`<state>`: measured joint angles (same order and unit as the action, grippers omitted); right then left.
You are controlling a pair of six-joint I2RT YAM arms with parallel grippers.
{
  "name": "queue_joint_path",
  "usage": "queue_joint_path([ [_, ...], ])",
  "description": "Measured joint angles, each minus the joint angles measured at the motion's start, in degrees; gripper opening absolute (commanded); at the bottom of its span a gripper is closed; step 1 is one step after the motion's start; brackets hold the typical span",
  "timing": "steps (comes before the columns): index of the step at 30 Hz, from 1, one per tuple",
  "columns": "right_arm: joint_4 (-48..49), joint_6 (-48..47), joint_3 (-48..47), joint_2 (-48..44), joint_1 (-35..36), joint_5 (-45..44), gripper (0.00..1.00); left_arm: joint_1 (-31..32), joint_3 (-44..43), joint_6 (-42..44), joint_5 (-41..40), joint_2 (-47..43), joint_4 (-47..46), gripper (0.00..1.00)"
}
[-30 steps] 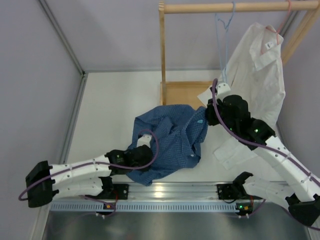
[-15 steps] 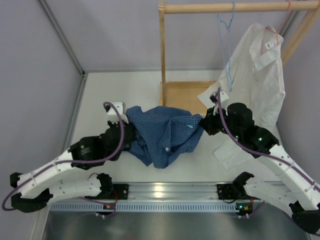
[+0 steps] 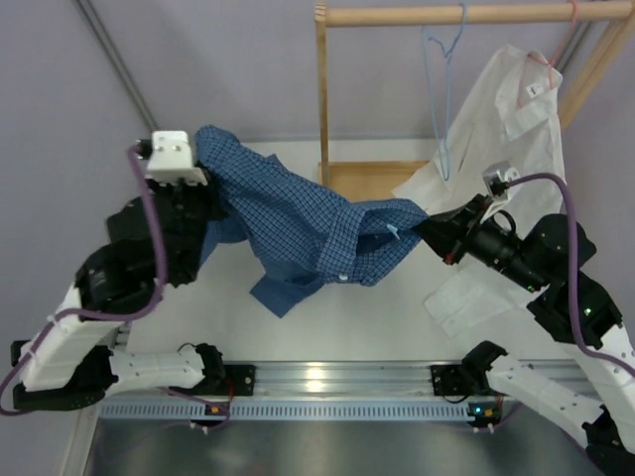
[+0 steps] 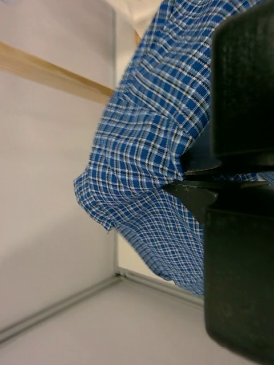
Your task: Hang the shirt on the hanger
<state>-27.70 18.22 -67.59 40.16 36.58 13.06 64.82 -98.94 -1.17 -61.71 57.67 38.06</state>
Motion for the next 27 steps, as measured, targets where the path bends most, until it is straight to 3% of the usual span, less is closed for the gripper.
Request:
queue_joint_path([
  [3,1.4,2.4,1.79,0.5,0.0,-0.79,0.0,-2.34,10.56,-2.97,-3.1,0.79,-1.66,0.0],
  [5,2.12,4.09,5.29,1.62,0.0,-1.42,0.0,-8.92,17.2,-7.04,-0.42,2.14,-1.25,0.0],
  [10,4.39,7.13,16.33,8.5,0.0,-3.48,0.0,-36.98,31.58,-15.67,22.12,10.6,-1.75,0.0],
  [14,5.7,10.34,23.8,14.93,0.0,-5.51,0.0,-41.09,36.28,-19.39,31.93,18.64,-1.05,0.0],
  [15,6.25,11.15,24.87,16.09,0.0,-6.05,0.0,-41.05,36.57,-20.24,33.94,19.89,-0.94,0.05],
  [16,6.73,11.85,25.35,16.85,0.0,-6.47,0.0,-40.92,36.63,-21.07,35.74,20.48,-0.81,0.3],
  [18,8.35,13.11,25.73,18.49,0.0,-7.69,0.0,-40.79,36.59,-22.32,39.12,19.85,-1.05,0.65],
  [19,9.55,13.62,25.7,19.15,0.0,-8.24,0.0,-40.72,36.59,-22.75,41.07,18.82,-1.11,0.9],
  [20,10.36,13.97,25.51,19.82,0.0,-8.96,0.0,-40.39,36.59,-23.32,43.45,17.35,-1.29,0.98],
  [23,11.56,14.21,23.93,22.8,0.0,-11.28,0.0,-36.89,36.57,-24.59,47.93,11.1,-2.25,0.98],
  [27,11.96,14.05,20.57,26.69,0.0,-14.1,0.0,-21.66,35.26,-25.83,46.36,5.57,-3.78,0.98],
])
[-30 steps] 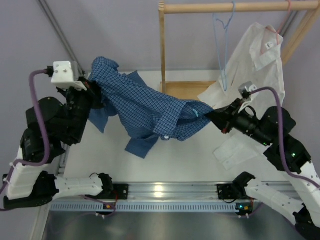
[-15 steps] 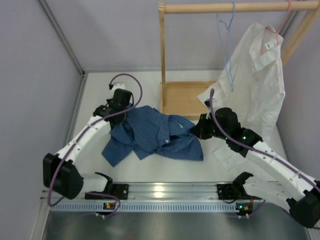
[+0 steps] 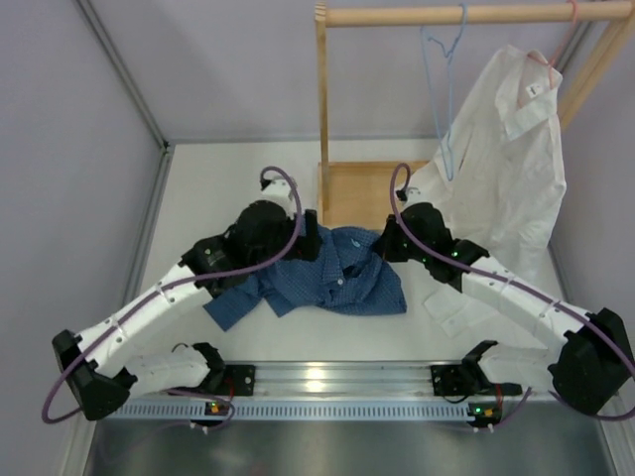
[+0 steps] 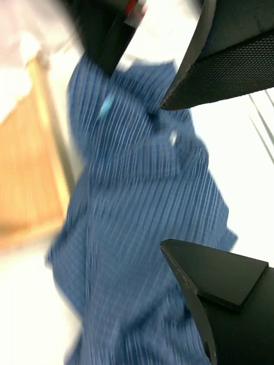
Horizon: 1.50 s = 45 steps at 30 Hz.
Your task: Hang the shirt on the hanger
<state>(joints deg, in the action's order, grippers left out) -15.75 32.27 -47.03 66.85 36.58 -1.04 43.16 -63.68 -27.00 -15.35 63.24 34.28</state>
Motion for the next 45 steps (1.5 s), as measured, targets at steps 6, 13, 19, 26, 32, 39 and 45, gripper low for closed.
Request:
queue_joint_path([
  [6,0.57,-0.37,-0.68,0.26,0.0,-0.37,0.0,9.55,0.72,-5.31,-3.15,8.39,-4.04,0.84],
  [13,0.61,-2.03,-0.66,-2.62,0.0,2.75,0.0,9.55,4.85,-9.05,-3.74,16.26,-7.43,0.78],
  [19,1.42,-2.89,-0.31,-3.43,0.04,4.87,0.0,9.55,5.42,-10.47,-4.15,17.81,-12.48,0.76],
  [26,2.89,-2.93,0.66,-3.5,0.44,6.32,0.0,9.55,7.82,-12.44,-4.76,17.99,-17.77,0.58],
  [32,3.3,-3.1,0.66,-3.5,0.44,7.23,0.0,9.55,9.7,-13.97,-5.77,18.01,-19.82,0.39],
  [39,4.09,-4.59,0.9,-3.43,0.44,8.15,0.0,9.55,9.86,-15.04,-7.89,17.53,-20.48,0.0],
  [45,4.26,-5.84,1.29,-0.92,0.81,9.4,0.0,9.55,8.74,-12.92,-10.67,9.53,-14.34,0.0],
])
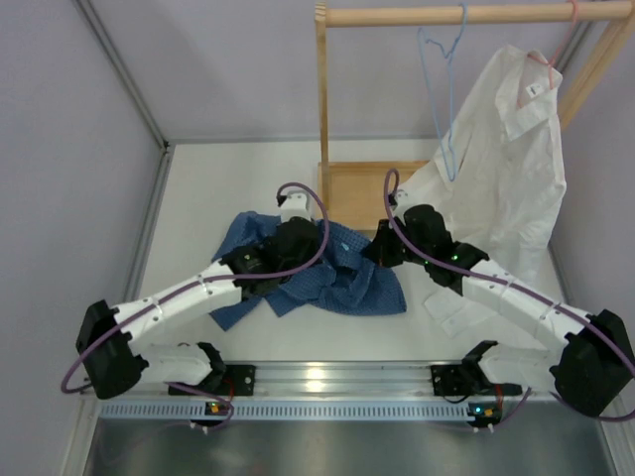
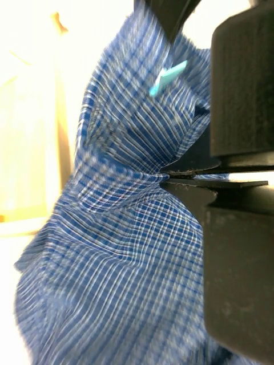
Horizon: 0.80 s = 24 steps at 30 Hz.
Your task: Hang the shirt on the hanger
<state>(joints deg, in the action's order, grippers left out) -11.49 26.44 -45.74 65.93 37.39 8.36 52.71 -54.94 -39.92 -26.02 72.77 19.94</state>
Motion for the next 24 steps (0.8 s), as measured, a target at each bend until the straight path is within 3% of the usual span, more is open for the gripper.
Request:
queue_joint_path([
  [1,-0.07,-0.22,0.0,0.39,0.11,0.15,0.02,0.0,-0.98,0.76,-0.22,-1.57,1.49,0.0],
  [4,-0.26,-0.52,-0.17,0.79,0.61,0.42,0.47,0.0,-5.16,3.06,-0.26,-6.58,5.7,0.0],
  [5,-0.42,-0.72,-0.35,0.76,0.74,0.52,0.55,0.0,-6.43,3.8,-0.13,-7.89,6.56,0.0],
  [10,-0.07,-1.81,-1.16,-0.22,1.14,2.69,0.55,0.0,-13.7,6.73,0.7,-13.53,10.95,0.0],
  [17,2.82,-3.23,2.47,-2.16,3.87,7.43,0.55,0.0,-13.81,5.2,-1.49,-14.25,14.91,0.0],
  [20,2.73,-5.27,6.36,-4.37,4.5,8.24,0.62,0.0,-13.46,3.45,-4.35,-14.93,16.65,0.0],
  [24,0.92,-8.68,10.51,-11.02,4.52,7.21,0.81,0.04,-12.63,0.96,-8.92,-18.69,18.64,0.0],
])
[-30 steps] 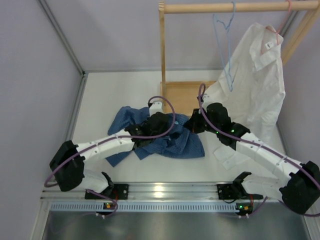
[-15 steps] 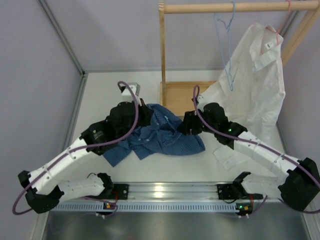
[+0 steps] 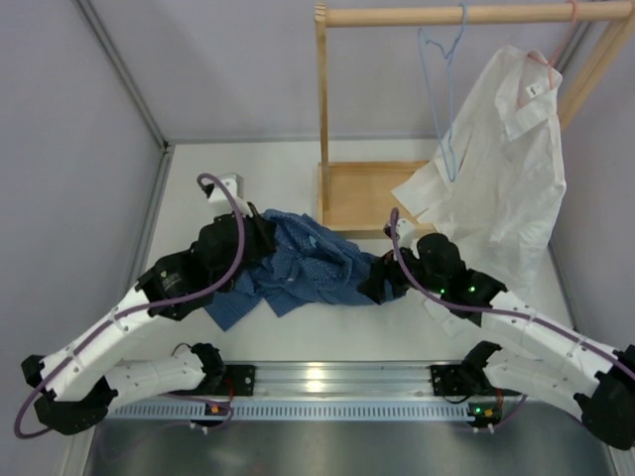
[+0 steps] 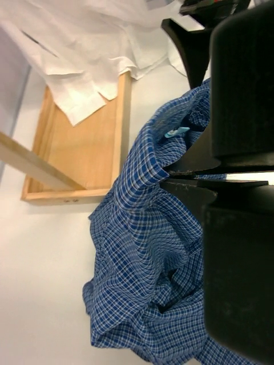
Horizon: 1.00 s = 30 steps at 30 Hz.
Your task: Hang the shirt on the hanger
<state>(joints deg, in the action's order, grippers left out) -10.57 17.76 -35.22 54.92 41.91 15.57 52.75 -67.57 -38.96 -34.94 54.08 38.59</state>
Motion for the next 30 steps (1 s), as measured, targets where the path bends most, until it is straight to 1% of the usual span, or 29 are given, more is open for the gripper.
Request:
queue_joint_path([
  [2,-0.68,-1.57,0.74,-3.34,0.0,-1.31,0.85,0.0,0.02,-0.72,-2.27,-2.43,0.68,0.0],
  [3,-0.79,-2.16,0.96,-4.74,-0.02,-1.92,0.88,0.0,0.02,-1.03,-2.99,-3.61,0.83,0.0],
  [5,-0.61,-3.21,1.05,-5.49,-0.02,-2.34,0.92,0.0,0.02,-1.46,-3.96,-5.38,1.22,0.0],
  [8,-0.35,-4.59,1.05,-2.89,-0.02,-3.13,0.92,0.0,0.02,-1.66,-4.48,-6.71,1.99,0.0],
  [10,-0.22,-5.29,1.05,0.76,0.0,-4.0,0.87,0.0,0.0,-1.68,-4.61,-6.84,2.34,0.0],
  [11,0.0,-5.66,1.05,2.38,0.0,-4.39,0.83,0.0,-0.04,-1.68,-4.61,-6.84,2.58,0.0],
  [12,0.44,-6.05,1.05,4.11,0.11,-4.66,0.66,0.0,-0.09,-1.68,-4.66,-6.82,2.71,0.0],
  [13,1.09,-6.75,1.03,5.81,0.39,-4.98,0.53,0.0,-0.15,-1.68,-4.79,-6.62,2.93,0.0],
  [14,1.6,-7.3,0.94,7.43,0.76,-5.2,0.22,0.0,-0.17,-1.66,-4.9,-6.49,3.06,0.0],
  [15,1.84,-8.07,0.79,8.9,1.29,-5.33,0.03,0.0,-0.33,-1.66,-5.05,-6.43,3.34,0.0],
  [16,1.99,-8.22,0.55,9.92,1.77,-5.42,0.0,0.0,-0.7,-1.64,-5.16,-6.36,3.78,0.0],
  [19,1.03,-8.57,-1.62,11.1,3.74,-6.05,0.0,0.07,-3.93,-1.14,-6.36,-5.92,6.16,0.0],
  [22,-3.06,-8.41,-7.19,7.91,6.08,-7.21,0.0,0.07,-9.18,0.74,-8.59,-5.53,8.11,0.0],
  [25,-9.25,-5.75,-16.9,3.58,8.26,-7.58,0.0,0.07,-15.41,3.43,-11.43,-5.05,8.85,0.0],
  [30,-17.51,-0.52,-36.39,-1.7,8.61,-7.54,0.0,0.07,-26.93,8.24,-15.91,-1.99,8.98,0.0],
])
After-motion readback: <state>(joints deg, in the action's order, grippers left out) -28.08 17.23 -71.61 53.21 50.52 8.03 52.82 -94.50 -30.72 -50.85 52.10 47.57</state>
